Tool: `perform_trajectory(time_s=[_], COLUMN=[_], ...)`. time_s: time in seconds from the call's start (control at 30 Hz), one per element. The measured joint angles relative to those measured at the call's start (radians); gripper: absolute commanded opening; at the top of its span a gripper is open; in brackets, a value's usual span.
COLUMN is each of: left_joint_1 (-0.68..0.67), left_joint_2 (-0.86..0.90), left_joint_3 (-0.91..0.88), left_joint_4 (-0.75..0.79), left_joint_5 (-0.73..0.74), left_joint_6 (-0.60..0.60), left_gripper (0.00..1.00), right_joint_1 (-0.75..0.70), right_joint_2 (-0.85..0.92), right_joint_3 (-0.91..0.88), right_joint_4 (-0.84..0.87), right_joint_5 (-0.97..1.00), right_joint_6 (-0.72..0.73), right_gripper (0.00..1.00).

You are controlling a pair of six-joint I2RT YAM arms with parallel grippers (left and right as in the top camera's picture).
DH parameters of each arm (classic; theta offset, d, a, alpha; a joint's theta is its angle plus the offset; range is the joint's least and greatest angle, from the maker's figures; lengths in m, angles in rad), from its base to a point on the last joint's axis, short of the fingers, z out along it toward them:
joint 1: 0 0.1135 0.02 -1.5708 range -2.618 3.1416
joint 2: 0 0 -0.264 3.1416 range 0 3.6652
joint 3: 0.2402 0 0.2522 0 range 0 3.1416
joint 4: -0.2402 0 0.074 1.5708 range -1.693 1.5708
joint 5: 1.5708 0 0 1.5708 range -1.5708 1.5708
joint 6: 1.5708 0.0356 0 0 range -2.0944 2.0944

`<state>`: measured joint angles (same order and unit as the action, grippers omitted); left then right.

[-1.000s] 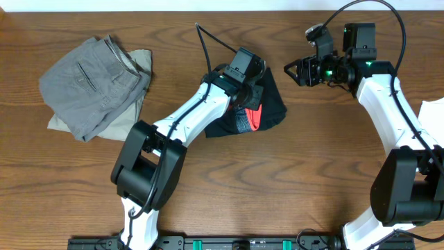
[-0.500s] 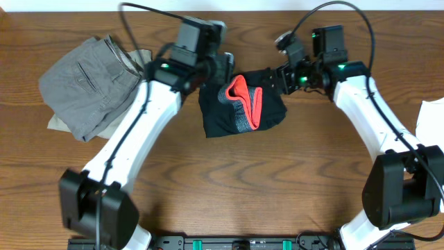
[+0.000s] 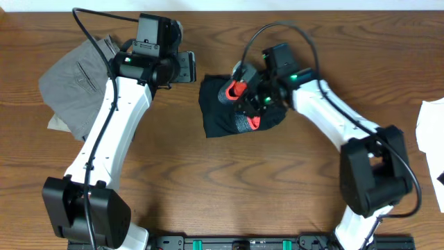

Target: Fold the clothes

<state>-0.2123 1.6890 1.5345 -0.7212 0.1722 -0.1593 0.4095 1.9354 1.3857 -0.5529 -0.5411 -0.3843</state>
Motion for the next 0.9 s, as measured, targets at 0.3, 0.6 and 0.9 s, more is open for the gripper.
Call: perform_trajectory(time_s=[0.3,0.6,0.9], left_joint_1=[0.000,0.000,0.000], left_joint_2=[0.000,0.006,0.020], left_joint_3=[0.000,0.000,0.000], left_joint_4=[-0.012,-0.016,-0.018], left_joint_5=[0.000,0.000,0.000], left_joint_6=[0.000,0.002,0.003], left_gripper=[0.64,0.65,0.65], right_joint_1=[0.010,-0.033,-0.018], right_joint_2=[0.001,0.001,0.001], right_joint_3=[0.000,0.000,0.000], right_joint_4=[0.102,0.066,0.048], right_joint_5=[0.092,0.060,0.006], right_joint_6=[0.006,-0.019,-0.059], right_gripper=[0.01,0.44,0.45])
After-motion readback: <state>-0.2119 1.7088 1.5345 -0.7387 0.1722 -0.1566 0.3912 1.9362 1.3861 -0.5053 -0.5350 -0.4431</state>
